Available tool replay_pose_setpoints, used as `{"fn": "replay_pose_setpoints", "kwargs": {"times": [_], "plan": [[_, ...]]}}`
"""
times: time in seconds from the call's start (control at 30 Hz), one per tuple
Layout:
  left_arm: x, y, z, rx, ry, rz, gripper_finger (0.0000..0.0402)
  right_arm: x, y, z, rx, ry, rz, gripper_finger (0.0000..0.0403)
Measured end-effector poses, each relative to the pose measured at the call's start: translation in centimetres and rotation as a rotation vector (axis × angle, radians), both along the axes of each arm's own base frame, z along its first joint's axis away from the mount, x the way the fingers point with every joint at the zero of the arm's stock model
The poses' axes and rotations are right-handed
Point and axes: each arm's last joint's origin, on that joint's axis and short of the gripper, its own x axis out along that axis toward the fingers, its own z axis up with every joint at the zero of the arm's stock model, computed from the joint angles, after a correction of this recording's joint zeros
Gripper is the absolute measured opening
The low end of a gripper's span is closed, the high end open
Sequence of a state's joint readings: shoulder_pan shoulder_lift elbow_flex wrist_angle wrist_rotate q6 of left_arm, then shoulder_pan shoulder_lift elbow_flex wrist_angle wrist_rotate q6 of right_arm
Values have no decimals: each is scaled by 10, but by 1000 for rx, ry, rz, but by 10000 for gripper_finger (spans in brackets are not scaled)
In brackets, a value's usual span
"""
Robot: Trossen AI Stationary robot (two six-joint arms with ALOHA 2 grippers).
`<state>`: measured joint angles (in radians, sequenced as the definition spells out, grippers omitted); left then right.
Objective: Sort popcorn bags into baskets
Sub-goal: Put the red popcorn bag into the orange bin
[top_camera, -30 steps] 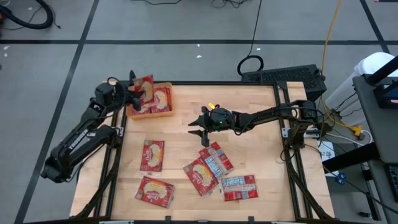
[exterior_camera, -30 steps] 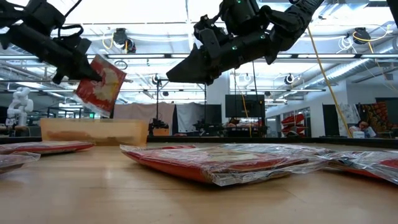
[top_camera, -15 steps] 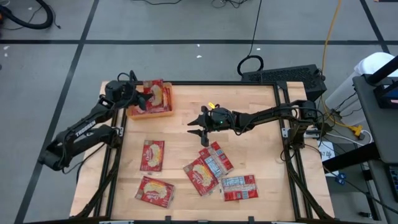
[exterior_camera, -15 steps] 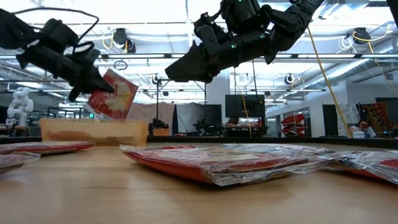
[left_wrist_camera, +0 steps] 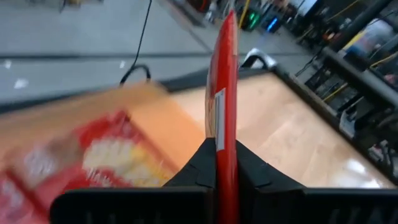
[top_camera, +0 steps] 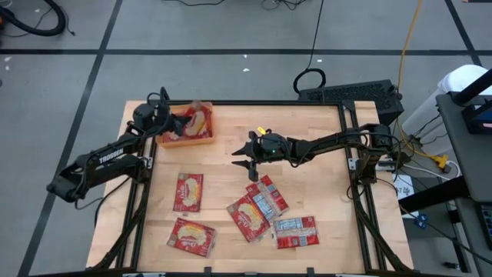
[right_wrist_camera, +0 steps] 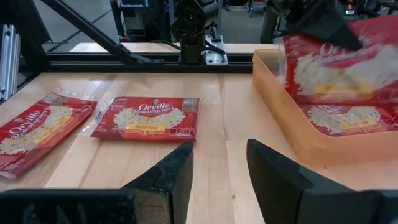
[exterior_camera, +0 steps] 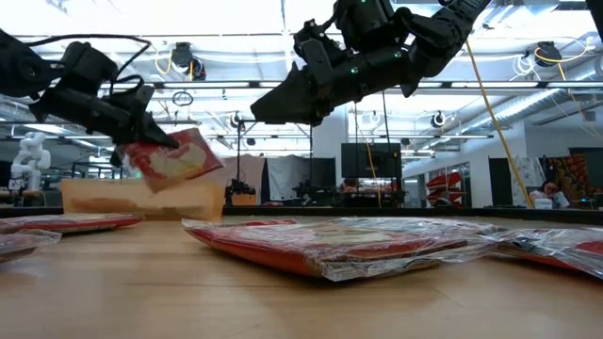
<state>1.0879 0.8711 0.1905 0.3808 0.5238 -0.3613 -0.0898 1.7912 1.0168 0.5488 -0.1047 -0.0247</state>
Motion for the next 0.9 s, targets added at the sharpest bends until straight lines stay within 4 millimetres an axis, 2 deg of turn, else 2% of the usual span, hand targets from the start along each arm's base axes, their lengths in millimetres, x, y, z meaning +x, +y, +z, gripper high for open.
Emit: {"fn": "replay_pose_setpoints", "kwargs": {"times": [0.13, 0.2, 0.3, 0.43, 0.5, 0.6, 0.73, 0.9], "plan": [[5, 1, 14, 89, -98, 23, 17, 0, 0, 0, -10, -3, -6, 144], [8, 0, 23, 156, -162, 5, 21, 1, -2, 2, -15, -24, -66, 144], [14, -5, 35, 225, -249, -49, 19, 6, -9, 7, 10, -156, -208, 144], [23, -15, 48, 318, -343, -137, 14, 11, -26, 16, 49, -379, -215, 156], [28, -21, 52, 341, -382, -181, 14, 15, -36, 17, 84, -433, -203, 172], [33, -28, 57, 369, -425, -237, 20, 28, -51, 15, 129, -463, -165, 203], [39, -36, 58, 371, -437, -289, 21, 53, -60, 20, 158, -506, -132, 237], [41, -39, 58, 397, -434, -296, 14, 68, -64, 19, 156, -529, -138, 247]]}}
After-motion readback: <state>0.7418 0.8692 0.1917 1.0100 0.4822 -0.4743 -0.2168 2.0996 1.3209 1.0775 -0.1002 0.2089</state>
